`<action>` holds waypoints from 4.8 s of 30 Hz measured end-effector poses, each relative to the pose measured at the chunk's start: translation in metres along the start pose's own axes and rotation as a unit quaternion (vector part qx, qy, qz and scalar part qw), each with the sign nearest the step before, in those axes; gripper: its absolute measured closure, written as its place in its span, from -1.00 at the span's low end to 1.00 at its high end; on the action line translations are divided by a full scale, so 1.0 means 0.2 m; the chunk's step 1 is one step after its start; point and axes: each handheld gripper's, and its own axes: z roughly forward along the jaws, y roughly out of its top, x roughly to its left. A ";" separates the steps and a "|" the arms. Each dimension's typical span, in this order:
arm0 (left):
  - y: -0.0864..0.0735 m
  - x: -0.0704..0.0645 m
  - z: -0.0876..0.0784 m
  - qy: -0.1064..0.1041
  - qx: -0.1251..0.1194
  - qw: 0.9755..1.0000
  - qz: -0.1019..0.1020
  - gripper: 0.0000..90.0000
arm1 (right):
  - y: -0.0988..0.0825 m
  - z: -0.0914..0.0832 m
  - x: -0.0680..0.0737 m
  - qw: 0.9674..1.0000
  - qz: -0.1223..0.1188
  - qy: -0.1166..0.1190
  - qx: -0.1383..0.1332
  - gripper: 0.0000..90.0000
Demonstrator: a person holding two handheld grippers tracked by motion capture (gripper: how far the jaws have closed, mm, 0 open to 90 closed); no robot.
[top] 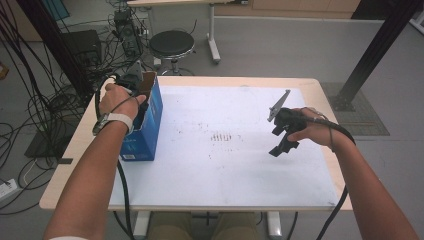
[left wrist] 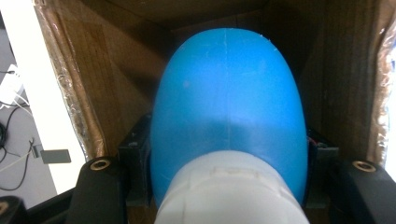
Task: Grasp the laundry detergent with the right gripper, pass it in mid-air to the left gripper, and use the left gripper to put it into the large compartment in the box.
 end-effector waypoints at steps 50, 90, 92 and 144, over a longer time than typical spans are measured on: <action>0.00 0.01 0.00 -0.002 0.004 1.000 0.003 -0.18 | 0.00 0.01 -0.01 1.000 0.001 0.001 0.003 -0.75; 0.00 0.00 0.01 -0.002 -0.001 1.000 0.003 -0.18 | 0.00 0.02 0.00 1.000 0.002 -0.003 0.015 -0.75; 0.00 0.00 0.01 -0.003 -0.001 1.000 0.006 -0.18 | 0.00 0.02 0.00 1.000 0.001 -0.003 0.015 -0.75; -0.06 0.02 -0.07 -0.012 -0.038 0.999 0.035 -0.45 | 0.01 0.04 0.02 1.000 0.000 0.002 0.020 -0.76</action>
